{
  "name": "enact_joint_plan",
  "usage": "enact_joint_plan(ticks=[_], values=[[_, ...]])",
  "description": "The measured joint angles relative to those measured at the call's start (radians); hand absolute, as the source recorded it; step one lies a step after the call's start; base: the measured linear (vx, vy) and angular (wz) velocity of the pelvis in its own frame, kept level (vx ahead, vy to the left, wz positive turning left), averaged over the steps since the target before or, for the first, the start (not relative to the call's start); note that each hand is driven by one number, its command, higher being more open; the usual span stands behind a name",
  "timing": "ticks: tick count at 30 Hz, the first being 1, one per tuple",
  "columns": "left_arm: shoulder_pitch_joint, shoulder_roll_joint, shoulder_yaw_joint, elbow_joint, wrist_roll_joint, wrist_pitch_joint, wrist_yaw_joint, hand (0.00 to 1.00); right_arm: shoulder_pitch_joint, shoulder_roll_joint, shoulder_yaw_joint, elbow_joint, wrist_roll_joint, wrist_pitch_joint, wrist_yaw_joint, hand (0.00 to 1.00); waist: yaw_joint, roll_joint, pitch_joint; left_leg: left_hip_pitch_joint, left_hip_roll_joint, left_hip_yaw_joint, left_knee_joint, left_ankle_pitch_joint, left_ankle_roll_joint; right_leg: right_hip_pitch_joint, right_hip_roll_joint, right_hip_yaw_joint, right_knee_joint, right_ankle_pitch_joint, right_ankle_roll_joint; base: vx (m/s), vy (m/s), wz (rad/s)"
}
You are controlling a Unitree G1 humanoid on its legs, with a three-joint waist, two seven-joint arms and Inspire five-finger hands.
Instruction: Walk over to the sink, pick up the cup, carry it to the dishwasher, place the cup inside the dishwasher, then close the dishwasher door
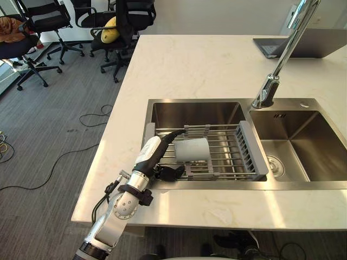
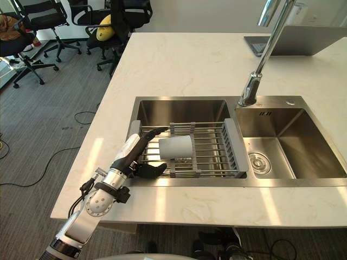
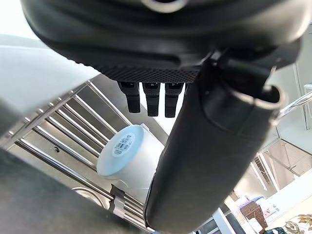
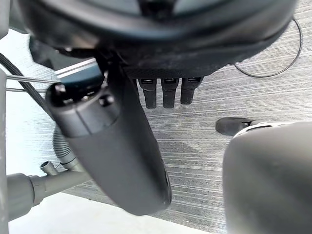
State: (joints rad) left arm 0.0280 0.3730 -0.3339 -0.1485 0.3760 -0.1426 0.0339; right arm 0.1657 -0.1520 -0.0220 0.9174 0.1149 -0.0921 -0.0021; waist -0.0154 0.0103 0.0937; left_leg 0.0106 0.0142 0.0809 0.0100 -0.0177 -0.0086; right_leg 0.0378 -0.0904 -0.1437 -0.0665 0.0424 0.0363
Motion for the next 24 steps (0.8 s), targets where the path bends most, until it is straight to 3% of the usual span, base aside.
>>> enact_joint_plan(ticks=[24], values=[[-0.022,-0.072,-0.031,0.047,0.121,0.041,0.055,0.9,0.002,0.004,-0.001,0.007,0.001,0.001,-0.007,0.9,-0.004,-0.002,-0.007,0.011,0.0,0.002,-0.004,0.002,-0.002,0.008,0.0,0.004,-0.002,0.0,0.0,-0.01,0.0,0.0]])
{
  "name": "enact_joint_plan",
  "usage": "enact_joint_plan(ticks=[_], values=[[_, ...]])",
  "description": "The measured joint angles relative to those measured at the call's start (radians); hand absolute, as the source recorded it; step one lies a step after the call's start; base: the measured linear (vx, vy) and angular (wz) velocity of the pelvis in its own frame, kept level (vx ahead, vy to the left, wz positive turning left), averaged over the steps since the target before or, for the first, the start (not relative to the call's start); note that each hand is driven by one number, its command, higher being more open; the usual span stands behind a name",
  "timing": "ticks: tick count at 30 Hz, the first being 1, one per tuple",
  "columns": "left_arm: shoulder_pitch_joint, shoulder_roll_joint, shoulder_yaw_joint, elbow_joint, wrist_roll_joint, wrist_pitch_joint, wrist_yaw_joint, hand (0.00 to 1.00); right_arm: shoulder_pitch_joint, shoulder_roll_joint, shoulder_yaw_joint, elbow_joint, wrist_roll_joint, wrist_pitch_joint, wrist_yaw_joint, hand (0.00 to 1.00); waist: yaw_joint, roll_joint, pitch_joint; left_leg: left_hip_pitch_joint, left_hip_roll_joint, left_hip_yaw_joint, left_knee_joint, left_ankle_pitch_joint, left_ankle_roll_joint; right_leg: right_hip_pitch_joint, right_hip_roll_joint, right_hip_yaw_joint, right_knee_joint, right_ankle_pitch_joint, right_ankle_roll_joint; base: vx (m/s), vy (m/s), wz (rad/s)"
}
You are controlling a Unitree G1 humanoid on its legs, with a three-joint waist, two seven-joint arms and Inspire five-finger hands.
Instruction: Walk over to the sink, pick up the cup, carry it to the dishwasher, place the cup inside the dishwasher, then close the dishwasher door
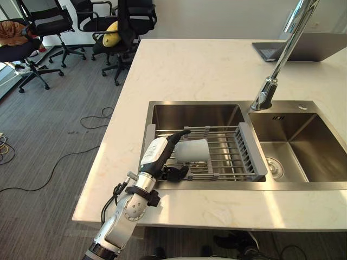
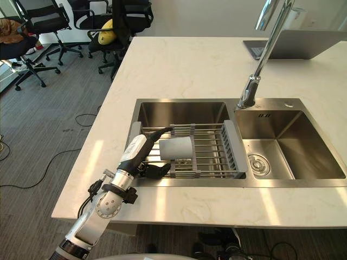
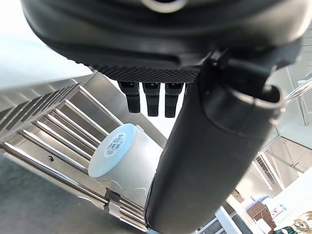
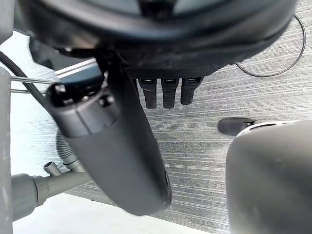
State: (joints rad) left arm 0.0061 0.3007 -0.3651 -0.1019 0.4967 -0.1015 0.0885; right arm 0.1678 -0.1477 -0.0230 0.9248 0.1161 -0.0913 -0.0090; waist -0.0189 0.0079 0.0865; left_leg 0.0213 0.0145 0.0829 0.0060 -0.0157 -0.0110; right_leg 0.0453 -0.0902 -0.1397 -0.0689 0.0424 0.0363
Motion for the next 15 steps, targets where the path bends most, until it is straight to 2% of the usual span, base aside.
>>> enact_joint_plan(ticks=[9,15], values=[[-0.063,-0.008,-0.034,0.069,0.019,0.021,0.0,0.9,0.0,0.005,-0.01,0.001,0.0,0.003,0.0,0.9,-0.003,-0.002,-0.002,-0.001,0.0,0.008,-0.006,0.0,0.0,-0.006,0.0,0.007,-0.002,0.001,0.001,0.0,0.0,-0.02],[-0.095,-0.022,-0.035,0.107,0.038,0.033,0.001,0.9,-0.003,0.007,-0.011,0.0,0.001,0.003,-0.003,0.9,-0.018,-0.002,-0.002,0.0,0.0,0.008,-0.006,0.0,0.0,-0.006,0.0,0.008,-0.002,0.002,0.001,0.0,0.0,0.0]])
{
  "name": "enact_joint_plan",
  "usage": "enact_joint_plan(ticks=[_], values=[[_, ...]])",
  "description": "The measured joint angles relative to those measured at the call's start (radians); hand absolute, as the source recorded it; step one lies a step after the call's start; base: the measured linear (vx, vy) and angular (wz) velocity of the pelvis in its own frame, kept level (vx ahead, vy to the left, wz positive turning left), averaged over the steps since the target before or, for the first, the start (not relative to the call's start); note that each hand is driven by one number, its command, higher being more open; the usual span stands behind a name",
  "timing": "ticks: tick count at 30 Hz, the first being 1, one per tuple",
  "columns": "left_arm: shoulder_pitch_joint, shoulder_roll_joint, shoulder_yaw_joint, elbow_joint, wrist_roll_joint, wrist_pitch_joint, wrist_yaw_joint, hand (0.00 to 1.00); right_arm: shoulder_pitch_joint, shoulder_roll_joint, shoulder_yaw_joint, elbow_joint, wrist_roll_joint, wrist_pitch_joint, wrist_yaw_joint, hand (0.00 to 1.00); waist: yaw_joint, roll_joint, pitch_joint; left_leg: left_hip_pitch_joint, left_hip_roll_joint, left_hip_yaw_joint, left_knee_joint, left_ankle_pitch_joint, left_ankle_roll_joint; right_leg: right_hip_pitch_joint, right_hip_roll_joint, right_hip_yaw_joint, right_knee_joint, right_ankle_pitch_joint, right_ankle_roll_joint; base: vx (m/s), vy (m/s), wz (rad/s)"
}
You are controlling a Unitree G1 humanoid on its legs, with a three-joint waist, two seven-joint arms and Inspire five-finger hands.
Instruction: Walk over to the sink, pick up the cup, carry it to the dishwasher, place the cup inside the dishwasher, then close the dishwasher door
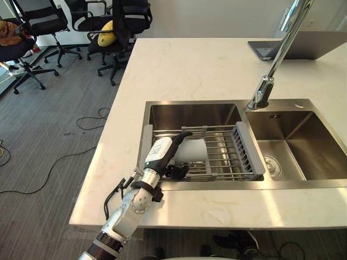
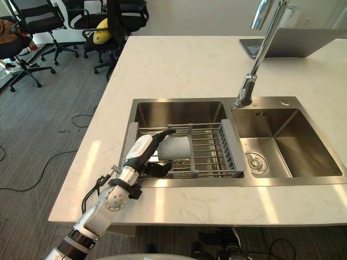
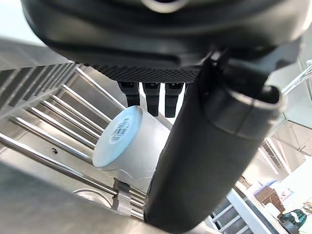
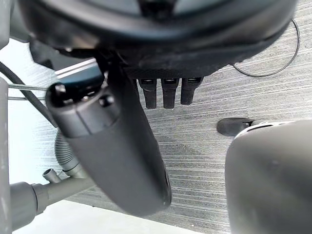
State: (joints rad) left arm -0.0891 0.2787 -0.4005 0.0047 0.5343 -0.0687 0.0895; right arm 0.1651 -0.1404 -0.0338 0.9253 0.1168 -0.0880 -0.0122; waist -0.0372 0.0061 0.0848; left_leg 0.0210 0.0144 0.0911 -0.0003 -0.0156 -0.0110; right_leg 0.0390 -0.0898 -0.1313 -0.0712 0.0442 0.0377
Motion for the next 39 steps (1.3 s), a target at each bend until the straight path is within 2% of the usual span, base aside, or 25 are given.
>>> enact_joint_plan(ticks=[26,33,38,39], values=[[-0.059,-0.029,-0.019,0.062,0.052,0.042,0.043,0.9,-0.007,0.0,-0.002,0.019,0.003,0.0,-0.014,0.9,-0.013,-0.001,0.0,0.014,0.001,0.038,-0.014,0.0,0.0,-0.005,0.001,0.035,-0.014,0.016,0.002,0.0,0.0,-0.04],[-0.061,-0.041,0.012,0.075,0.076,0.059,0.045,0.9,0.002,0.003,-0.011,0.019,0.019,0.002,-0.018,0.9,-0.036,-0.001,0.001,0.024,0.0,0.059,-0.022,-0.001,0.0,-0.01,0.001,0.059,-0.015,0.018,0.005,-0.02,0.001,-0.1],[-0.061,-0.06,0.045,0.078,0.076,0.078,0.055,0.9,0.007,0.01,-0.041,0.032,0.02,0.013,-0.019,0.9,-0.04,-0.001,0.001,0.026,0.003,0.081,-0.024,-0.003,-0.004,-0.02,0.004,0.08,-0.016,0.022,0.005,-0.02,-0.007,-0.13],[-0.061,-0.062,0.055,0.078,0.076,0.083,0.059,0.3,0.008,0.01,-0.041,0.032,0.02,0.013,-0.019,0.9,-0.043,-0.001,0.001,0.026,0.004,0.088,-0.024,-0.004,-0.005,-0.023,0.005,0.086,-0.016,0.024,0.005,-0.02,-0.009,-0.13]])
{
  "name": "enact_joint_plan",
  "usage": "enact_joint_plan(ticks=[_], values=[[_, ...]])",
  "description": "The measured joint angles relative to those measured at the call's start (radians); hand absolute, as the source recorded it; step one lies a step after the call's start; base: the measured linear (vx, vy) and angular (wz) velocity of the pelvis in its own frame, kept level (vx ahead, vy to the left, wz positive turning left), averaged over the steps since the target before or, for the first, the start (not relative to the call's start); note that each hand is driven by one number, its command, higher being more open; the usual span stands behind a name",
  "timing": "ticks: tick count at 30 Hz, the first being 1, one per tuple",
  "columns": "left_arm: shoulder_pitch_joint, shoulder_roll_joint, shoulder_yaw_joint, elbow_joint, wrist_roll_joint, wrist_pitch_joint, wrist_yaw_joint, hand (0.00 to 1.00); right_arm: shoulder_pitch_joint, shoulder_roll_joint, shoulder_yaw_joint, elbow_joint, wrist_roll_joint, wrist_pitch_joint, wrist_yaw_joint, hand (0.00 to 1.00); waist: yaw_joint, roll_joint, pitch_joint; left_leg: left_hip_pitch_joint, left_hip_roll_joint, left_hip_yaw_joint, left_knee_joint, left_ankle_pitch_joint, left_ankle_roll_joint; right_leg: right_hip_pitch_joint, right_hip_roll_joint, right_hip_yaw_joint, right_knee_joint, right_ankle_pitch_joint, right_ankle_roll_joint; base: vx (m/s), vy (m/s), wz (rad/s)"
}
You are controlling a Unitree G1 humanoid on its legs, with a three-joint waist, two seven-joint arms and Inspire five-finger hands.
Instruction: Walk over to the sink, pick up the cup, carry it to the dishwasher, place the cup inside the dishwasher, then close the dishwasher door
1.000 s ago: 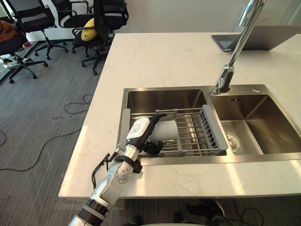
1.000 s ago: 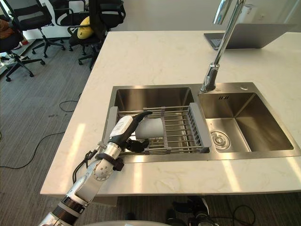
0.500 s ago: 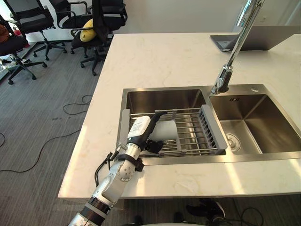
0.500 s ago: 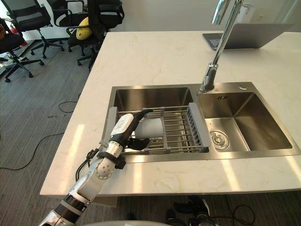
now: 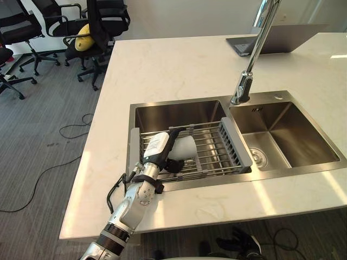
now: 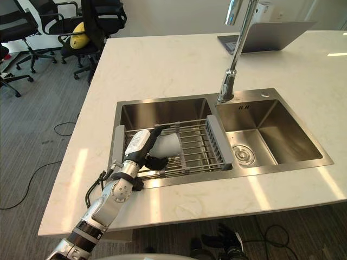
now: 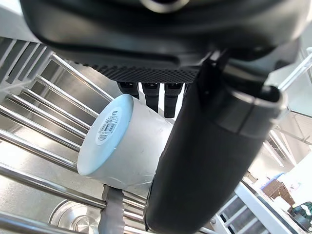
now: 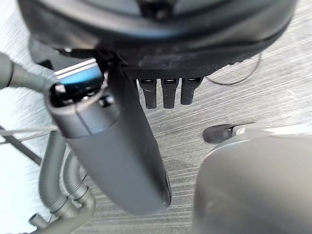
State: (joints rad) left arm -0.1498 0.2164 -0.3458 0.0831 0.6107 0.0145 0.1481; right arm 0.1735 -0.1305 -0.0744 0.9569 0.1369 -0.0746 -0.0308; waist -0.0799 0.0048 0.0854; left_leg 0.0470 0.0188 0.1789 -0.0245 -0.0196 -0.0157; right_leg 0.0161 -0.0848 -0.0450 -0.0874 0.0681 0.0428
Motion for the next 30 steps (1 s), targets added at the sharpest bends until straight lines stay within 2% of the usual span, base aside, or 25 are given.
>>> enact_joint_plan(ticks=[3,12,19,20,30], values=[[0.0,-0.005,0.031,0.008,0.001,0.005,0.001,0.3,0.002,0.001,-0.001,0.0,0.0,0.004,0.0,0.9,-0.017,0.0,0.0,0.002,0.001,0.005,0.0,-0.001,-0.001,-0.001,0.001,0.007,0.0,0.001,0.0,-0.02,-0.009,-0.08],[-0.033,-0.033,0.109,0.016,0.019,0.023,0.015,0.3,0.014,0.005,-0.011,-0.002,0.011,0.012,0.002,0.9,-0.022,0.002,-0.001,0.008,0.003,0.02,0.0,-0.01,-0.013,-0.003,0.004,0.023,-0.003,0.005,-0.001,-0.03,-0.009,-0.06],[-0.036,-0.033,0.128,0.013,0.008,0.023,0.008,0.3,0.017,0.011,-0.03,-0.003,0.027,0.016,0.007,0.9,-0.031,0.007,-0.004,0.008,0.005,0.023,-0.002,-0.011,-0.014,-0.007,0.006,0.029,-0.003,0.005,-0.001,0.0,-0.003,-0.01],[-0.036,-0.033,0.13,0.013,0.006,0.023,0.007,0.9,0.017,0.012,-0.031,-0.003,0.027,0.016,0.007,0.9,-0.031,0.007,-0.005,0.008,0.005,0.024,-0.003,-0.011,-0.014,-0.007,0.006,0.029,-0.003,0.005,-0.001,0.0,0.0,0.0],[-0.036,-0.032,0.132,0.008,-0.025,0.024,0.006,0.9,0.017,0.012,-0.035,-0.003,0.03,0.017,0.009,0.9,-0.032,0.01,-0.006,0.008,0.004,0.024,-0.003,-0.01,-0.012,-0.007,0.006,0.029,-0.003,0.006,-0.001,0.0,0.0,0.0]])
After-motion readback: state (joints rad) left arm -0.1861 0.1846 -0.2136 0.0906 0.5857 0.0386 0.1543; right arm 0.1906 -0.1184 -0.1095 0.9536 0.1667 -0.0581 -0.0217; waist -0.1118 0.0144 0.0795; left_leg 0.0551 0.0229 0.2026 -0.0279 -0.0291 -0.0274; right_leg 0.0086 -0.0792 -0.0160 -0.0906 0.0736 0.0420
